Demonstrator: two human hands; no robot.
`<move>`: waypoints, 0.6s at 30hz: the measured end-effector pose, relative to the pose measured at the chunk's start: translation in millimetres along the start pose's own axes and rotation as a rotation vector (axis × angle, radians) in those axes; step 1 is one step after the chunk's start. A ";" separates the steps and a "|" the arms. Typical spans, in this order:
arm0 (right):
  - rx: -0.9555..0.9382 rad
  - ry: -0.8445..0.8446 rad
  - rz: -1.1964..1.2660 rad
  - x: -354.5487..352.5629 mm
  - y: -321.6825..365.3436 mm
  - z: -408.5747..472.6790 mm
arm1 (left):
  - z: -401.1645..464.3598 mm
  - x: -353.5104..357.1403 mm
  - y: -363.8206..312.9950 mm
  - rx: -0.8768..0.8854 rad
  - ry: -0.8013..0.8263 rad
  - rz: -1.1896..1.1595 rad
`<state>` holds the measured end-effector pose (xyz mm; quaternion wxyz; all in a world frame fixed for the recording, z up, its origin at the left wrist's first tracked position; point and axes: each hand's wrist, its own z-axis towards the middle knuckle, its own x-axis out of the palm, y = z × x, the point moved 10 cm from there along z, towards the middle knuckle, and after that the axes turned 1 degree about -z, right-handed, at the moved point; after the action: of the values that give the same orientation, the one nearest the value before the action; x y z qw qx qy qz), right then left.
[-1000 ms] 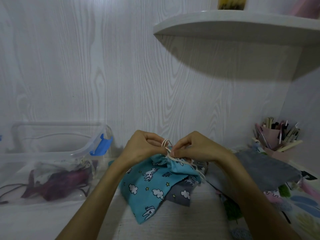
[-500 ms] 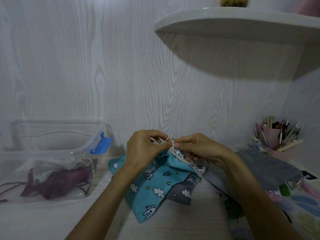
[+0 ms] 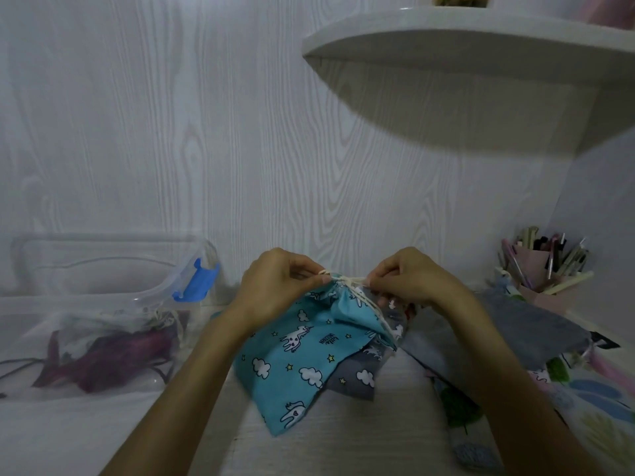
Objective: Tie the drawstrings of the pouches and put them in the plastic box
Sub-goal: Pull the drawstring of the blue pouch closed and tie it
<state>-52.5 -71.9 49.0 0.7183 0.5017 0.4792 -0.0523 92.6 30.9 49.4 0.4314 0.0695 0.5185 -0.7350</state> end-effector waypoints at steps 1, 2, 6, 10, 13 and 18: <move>0.023 0.013 -0.095 2.4 -0.9 0.0 | 0.3 2.3 0.2 -0.012 0.023 0.027; 0.038 0.029 -0.200 5.9 -0.3 0.4 | 0.3 4.4 1.0 -0.033 0.047 0.044; 0.065 0.070 -0.511 21.3 1.3 3.1 | -2.2 15.2 14.7 -0.174 0.156 0.045; 0.032 0.218 -0.370 22.9 -3.7 -2.7 | -3.5 24.5 11.8 -0.119 0.210 0.172; -0.009 0.314 -0.307 17.5 -8.7 -9.4 | -3.4 20.8 10.3 -0.073 0.254 0.306; -0.011 0.322 -0.186 25.5 -9.7 -11.1 | -9.3 28.5 32.7 -0.128 0.381 0.406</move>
<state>-51.2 -57.8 23.2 0.6269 0.4533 0.6327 -0.0347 94.8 19.6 6.6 0.4680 0.2815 0.6113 -0.5728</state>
